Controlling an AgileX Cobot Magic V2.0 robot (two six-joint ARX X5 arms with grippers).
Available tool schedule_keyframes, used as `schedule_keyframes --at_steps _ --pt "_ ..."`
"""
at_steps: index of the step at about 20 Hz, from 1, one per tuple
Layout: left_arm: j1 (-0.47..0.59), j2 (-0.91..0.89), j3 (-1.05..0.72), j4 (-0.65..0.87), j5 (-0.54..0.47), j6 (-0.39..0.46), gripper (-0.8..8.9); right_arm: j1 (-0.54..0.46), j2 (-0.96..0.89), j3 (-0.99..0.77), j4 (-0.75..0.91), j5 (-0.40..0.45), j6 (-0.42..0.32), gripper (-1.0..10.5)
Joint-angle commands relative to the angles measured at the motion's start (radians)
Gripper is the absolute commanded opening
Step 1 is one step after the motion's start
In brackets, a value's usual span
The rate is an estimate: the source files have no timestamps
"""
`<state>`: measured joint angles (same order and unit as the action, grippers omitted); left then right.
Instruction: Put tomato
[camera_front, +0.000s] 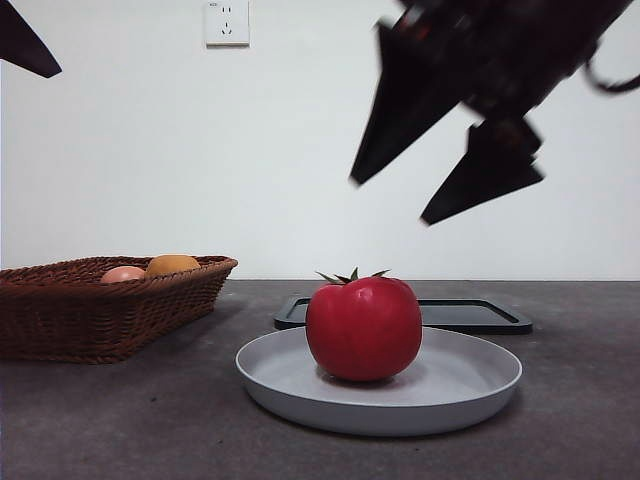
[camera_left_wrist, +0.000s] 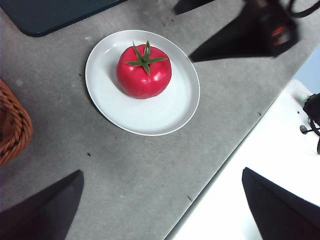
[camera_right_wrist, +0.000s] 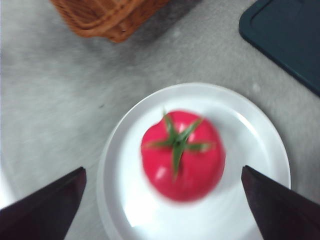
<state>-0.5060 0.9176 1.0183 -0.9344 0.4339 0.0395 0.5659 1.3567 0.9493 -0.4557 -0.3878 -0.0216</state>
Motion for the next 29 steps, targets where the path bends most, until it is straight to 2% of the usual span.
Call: schedule_keyframes --at_steps 1,3,6,8,21,22,24,25,29 --pt "-0.006 0.006 0.021 0.009 0.005 0.013 4.94 0.035 0.067 0.019 0.063 0.029 0.008 5.0" --pt "-0.006 0.005 0.021 0.010 0.005 0.013 4.94 0.054 0.115 0.019 0.106 0.031 0.008 5.0" --pt "-0.006 0.006 0.021 0.010 0.005 0.013 4.94 0.081 0.174 0.019 0.154 0.122 0.011 5.0" --pt "-0.006 0.005 0.021 0.010 0.005 0.013 4.94 0.091 0.204 0.019 0.183 0.153 0.011 5.3" --pt "-0.006 0.006 0.021 0.010 0.005 0.012 4.94 0.106 0.304 0.019 0.207 0.154 0.018 5.3" --pt "-0.006 0.006 0.021 0.010 0.005 0.012 4.94 0.106 0.304 0.019 0.202 0.154 0.022 5.1" --pt "-0.006 0.006 0.021 0.010 0.005 0.012 4.94 0.106 0.304 0.019 0.179 0.161 0.022 3.5" --pt "-0.006 0.006 0.021 0.011 0.005 0.012 4.94 0.106 0.304 0.019 0.169 0.161 0.022 3.0" --pt "-0.006 0.006 0.021 0.014 0.005 0.012 4.94 0.106 0.303 0.021 0.164 0.159 0.027 2.6"
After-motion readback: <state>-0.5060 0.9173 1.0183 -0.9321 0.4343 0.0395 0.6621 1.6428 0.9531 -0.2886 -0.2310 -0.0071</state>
